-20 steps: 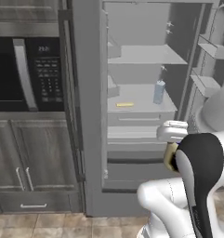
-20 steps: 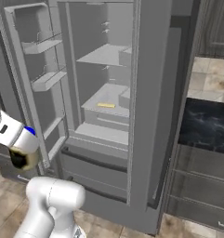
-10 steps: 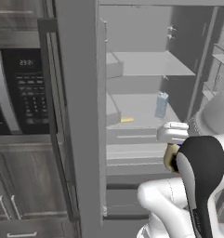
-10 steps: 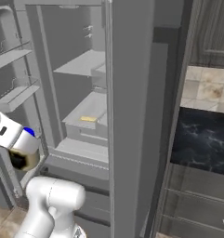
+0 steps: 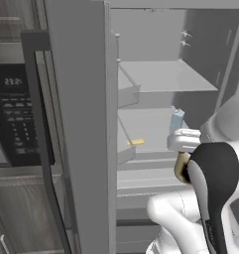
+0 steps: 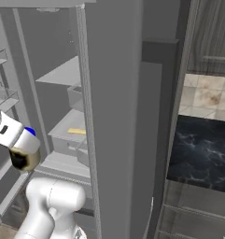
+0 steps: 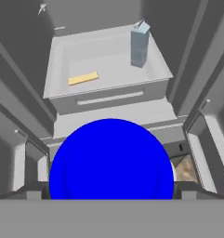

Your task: Place the condiment bottle and mayonnaise from the counter to the top shelf of the fridge. If the existing items in the fridge are on the top shelf, move them to other shelves.

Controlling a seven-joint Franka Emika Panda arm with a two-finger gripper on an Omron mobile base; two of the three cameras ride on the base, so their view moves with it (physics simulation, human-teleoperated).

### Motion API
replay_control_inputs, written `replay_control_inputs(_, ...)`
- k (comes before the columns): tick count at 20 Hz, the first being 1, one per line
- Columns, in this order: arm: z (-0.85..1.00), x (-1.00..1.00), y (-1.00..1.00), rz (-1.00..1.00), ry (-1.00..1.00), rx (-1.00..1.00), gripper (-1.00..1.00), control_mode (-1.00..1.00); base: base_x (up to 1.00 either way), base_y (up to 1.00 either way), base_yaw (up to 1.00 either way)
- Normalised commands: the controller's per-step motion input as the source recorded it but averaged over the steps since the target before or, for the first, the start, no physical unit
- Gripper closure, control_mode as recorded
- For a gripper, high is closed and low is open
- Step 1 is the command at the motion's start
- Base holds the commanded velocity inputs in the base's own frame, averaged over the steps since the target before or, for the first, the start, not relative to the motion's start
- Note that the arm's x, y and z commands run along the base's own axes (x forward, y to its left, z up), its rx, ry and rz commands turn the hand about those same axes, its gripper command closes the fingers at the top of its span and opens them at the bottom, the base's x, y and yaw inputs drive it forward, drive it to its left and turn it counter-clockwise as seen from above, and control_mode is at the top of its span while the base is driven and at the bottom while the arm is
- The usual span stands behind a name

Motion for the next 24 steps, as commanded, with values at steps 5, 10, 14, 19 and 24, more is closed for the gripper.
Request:
replay_control_inputs(5, 0.63, 0.21, 0.0, -0.01, -0.21, -0.12, 1.0, -1.0, 0.09, 0.0, -0.01)
replay_control_inputs(10, 0.93, 0.5, 0.0, 0.0, -0.31, -0.17, 1.0, -1.0, 0.0, 0.0, 0.0)
replay_control_inputs(14, 0.76, 0.94, 0.0, 0.0, -0.19, -0.13, 1.0, -1.0, 0.0, 0.0, 0.0)
replay_control_inputs(19, 0.4, 1.0, -0.01, 0.0, -0.07, -0.06, 1.0, -1.0, 0.0, 0.0, 0.0)
replay_control_inputs(24, -0.06, 1.0, -0.04, 0.0, 0.0, -0.03, 1.0, -1.0, 0.0, 0.0, 0.0)
